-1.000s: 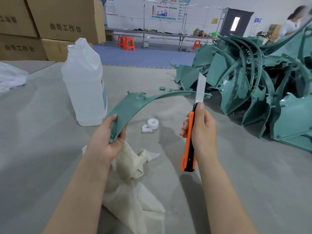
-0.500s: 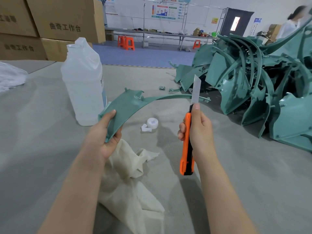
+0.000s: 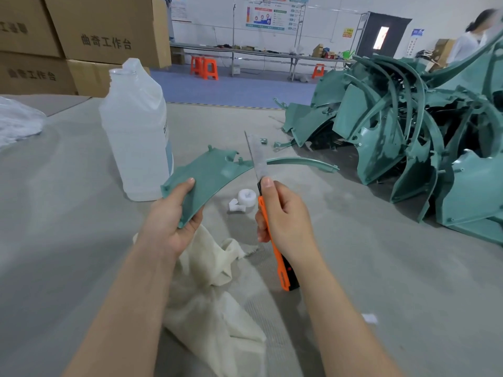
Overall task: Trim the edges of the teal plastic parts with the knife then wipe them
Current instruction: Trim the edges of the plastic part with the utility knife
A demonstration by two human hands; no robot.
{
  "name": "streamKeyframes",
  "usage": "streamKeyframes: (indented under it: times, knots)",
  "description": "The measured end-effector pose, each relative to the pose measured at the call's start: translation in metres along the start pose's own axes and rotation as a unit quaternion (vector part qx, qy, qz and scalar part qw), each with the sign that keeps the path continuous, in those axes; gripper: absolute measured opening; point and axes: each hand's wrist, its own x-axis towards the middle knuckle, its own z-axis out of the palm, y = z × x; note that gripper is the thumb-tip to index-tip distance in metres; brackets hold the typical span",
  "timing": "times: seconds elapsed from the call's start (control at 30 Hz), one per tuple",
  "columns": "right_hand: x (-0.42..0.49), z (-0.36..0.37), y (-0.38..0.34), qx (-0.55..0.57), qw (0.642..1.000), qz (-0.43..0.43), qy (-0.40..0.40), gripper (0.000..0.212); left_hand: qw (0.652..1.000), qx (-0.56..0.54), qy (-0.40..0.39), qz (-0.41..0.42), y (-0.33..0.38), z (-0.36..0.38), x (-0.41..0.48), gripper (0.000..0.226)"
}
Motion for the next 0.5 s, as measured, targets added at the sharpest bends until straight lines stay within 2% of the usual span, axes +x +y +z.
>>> streamKeyframes:
  times: [0.37,0.5]
  knots:
    - [-0.002,0.010,0.010,-0.089,0.993,-0.071,-0.034,0.041,1.000,-0.014,-0.005,-0.002,-0.002,0.003,-0.002,0.005]
    - [0.002,-0.001,0.006,-0.046,0.998,-0.038,0.016,0.043,1.000,-0.018,-0.007,0.000,0.002,0.000,0.001,0.010]
